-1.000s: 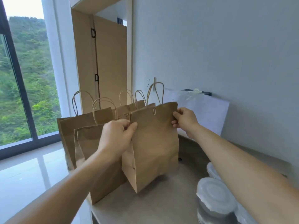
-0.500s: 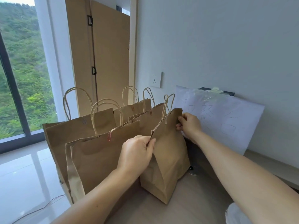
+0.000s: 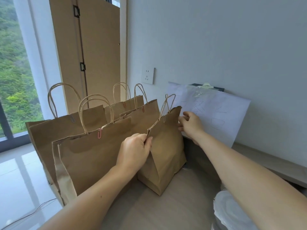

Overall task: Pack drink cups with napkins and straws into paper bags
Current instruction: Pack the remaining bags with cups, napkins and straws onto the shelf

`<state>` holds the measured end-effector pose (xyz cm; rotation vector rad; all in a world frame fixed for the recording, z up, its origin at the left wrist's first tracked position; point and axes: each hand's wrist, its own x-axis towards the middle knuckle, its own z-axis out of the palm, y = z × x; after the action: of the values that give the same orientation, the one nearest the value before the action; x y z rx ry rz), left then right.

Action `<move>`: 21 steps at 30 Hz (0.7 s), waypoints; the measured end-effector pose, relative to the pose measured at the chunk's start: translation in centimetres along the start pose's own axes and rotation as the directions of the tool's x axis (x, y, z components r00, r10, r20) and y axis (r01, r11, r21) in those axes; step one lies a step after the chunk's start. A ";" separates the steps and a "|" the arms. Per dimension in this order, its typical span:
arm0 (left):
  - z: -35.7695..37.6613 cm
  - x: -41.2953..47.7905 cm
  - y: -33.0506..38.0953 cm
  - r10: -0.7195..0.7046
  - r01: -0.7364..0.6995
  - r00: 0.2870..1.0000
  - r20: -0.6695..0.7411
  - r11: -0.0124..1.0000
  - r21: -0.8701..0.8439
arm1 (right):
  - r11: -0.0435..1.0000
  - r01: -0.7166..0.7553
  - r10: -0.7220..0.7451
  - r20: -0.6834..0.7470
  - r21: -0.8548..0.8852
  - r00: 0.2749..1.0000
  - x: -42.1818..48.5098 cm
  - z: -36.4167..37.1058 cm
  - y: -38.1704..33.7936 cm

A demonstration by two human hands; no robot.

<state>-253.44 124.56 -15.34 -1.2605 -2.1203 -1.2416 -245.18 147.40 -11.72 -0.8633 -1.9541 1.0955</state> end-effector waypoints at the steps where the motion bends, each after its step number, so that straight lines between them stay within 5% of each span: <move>1: 0.0 0.1 -0.1 -0.019 0.019 1.000 0.006 1.000 0.001 | 1.000 -0.007 0.007 0.022 -0.014 1.000 -0.7 -0.2 -0.1; 9: -0.8 -0.3 5.5 -0.085 0.098 0.995 -0.057 0.953 0.288 | 0.915 0.081 0.047 0.304 -0.395 0.951 -8.3 -6.5 -0.5; 14: 0.8 -2.5 13.1 -0.003 -0.077 0.979 0.204 0.920 0.384 | 0.819 0.137 0.050 0.307 -0.557 0.950 -14.6 -15.0 -0.2; 21: 3.5 -7.3 27.5 0.021 -0.230 0.860 0.510 0.909 0.349 | 0.742 0.062 0.045 0.141 -0.667 0.989 -25.7 -30.4 2.0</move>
<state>-226.05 129.46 -8.56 -1.6132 -2.4137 -0.3994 -206.23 139.45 -8.87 -1.1610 -2.5312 0.4180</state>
